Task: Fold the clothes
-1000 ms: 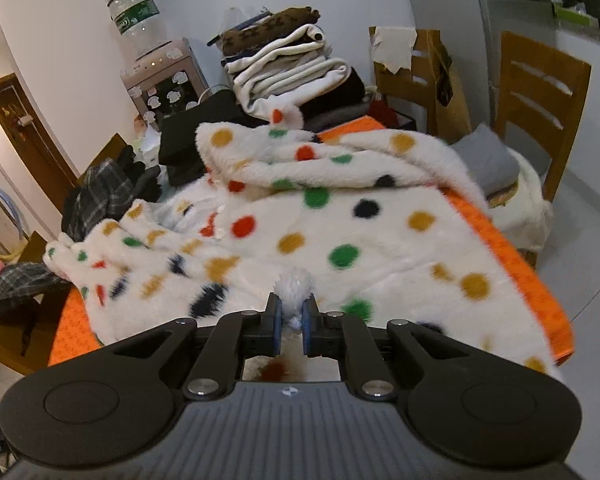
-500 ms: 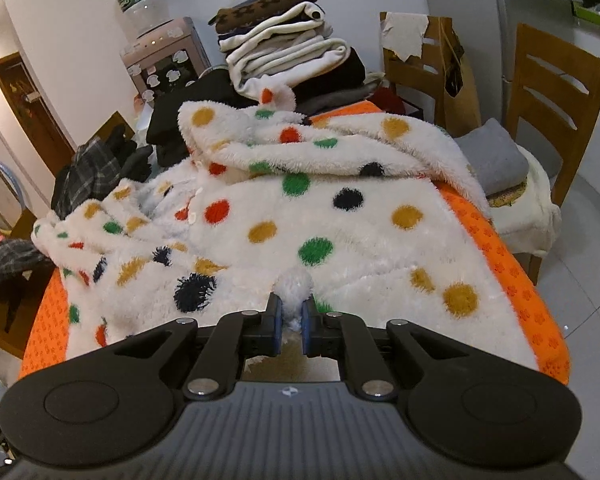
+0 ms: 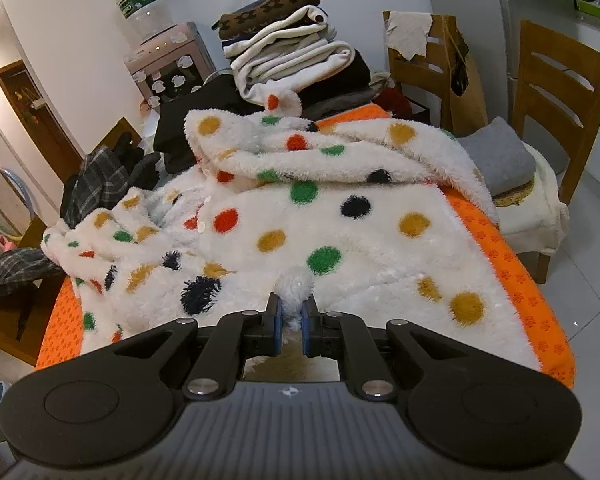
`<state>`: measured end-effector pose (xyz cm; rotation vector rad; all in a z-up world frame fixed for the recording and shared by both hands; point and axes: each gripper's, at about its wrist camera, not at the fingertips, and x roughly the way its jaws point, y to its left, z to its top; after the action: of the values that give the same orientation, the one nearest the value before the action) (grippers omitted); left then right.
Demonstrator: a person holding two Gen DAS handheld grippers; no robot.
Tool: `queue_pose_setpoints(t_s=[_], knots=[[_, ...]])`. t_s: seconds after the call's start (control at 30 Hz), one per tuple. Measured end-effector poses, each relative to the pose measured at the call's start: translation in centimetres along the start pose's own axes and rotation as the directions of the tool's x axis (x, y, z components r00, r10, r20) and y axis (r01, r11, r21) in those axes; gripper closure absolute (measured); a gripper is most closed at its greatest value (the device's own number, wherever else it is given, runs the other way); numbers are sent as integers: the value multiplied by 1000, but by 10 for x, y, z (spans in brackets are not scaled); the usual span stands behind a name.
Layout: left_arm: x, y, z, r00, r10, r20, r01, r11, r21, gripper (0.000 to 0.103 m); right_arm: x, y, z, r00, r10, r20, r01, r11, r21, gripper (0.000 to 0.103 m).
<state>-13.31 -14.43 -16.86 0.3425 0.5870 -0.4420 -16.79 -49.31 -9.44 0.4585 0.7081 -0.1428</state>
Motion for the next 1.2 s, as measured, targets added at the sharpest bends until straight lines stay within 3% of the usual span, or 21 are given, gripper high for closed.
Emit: queue_pose_setpoints(t_s=[0.17,0.23,0.27,0.43,0.5,0.6,0.83,1.07,1.2], knots=[[5,-23,6,1000,-13,13,12,993,117,55,2,4,-2,1000,17,-15,-17,1000,-11,92],[8,-26,6,1000,-16,5,16,989,144,72,2,5,-3,1000,23,-18,-23,1000,-18,92],[7,-24,8,1000,-13,10,11,991,131,94,1,6,-3,1000,24,-18,-25,999,-23,92],[-36,7,18,989,80,124,-70,994,-78,95,-13,8,-4,999,46,5,-46,998,-44,93],[-66,25,19,981,123,152,-92,976,-198,96,-21,9,-4,998,59,13,-58,997,-52,93],[-107,39,17,979,129,160,-77,952,-297,96,-39,15,-11,994,110,13,-109,991,-77,94],[-161,60,-15,990,130,48,-106,934,-342,96,-70,34,-51,978,176,-108,-193,966,-174,94],[-136,54,-58,990,71,-123,-105,949,-297,95,-61,38,-108,951,150,-271,-217,946,-238,94],[-125,58,-67,989,3,-151,-50,950,-307,86,-35,34,-133,923,158,-352,-249,941,-230,93]])
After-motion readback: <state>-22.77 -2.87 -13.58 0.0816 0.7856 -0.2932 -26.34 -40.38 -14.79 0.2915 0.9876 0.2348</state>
